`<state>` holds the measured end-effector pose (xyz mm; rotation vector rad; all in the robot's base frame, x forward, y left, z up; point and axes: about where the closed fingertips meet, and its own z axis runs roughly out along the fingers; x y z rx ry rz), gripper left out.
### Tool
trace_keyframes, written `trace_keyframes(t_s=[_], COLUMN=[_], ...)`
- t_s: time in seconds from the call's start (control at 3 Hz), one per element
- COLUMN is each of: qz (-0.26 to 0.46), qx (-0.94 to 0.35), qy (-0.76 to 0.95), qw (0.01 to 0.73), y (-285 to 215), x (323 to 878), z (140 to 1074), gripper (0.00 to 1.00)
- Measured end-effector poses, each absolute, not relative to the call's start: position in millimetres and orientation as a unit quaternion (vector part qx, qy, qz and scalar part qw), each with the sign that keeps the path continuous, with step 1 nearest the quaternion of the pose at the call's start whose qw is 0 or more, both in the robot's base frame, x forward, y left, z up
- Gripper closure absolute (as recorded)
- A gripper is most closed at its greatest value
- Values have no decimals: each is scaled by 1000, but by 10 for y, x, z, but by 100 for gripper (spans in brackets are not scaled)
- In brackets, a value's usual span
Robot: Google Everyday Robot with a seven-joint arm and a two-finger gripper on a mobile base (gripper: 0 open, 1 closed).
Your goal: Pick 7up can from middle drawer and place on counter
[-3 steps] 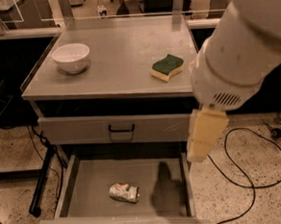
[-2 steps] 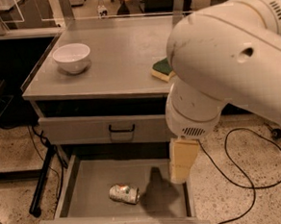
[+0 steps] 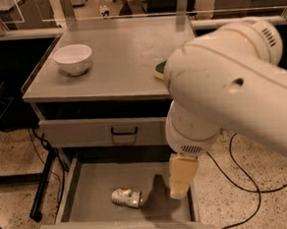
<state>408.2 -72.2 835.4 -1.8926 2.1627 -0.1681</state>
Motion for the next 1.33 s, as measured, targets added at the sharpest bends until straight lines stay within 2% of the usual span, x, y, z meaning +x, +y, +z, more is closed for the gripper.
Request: trace_keyframes(t_s=[0.67,1.0,1.33], qz=[-51,-50,-14], qx=[-641,-640,-631], qy=[760,761,770], qw=[95,95,93], y=[-413,-409,-237], x=[4170,4164,4155], z=[7479,7473,7212], gripper=[0,0,0])
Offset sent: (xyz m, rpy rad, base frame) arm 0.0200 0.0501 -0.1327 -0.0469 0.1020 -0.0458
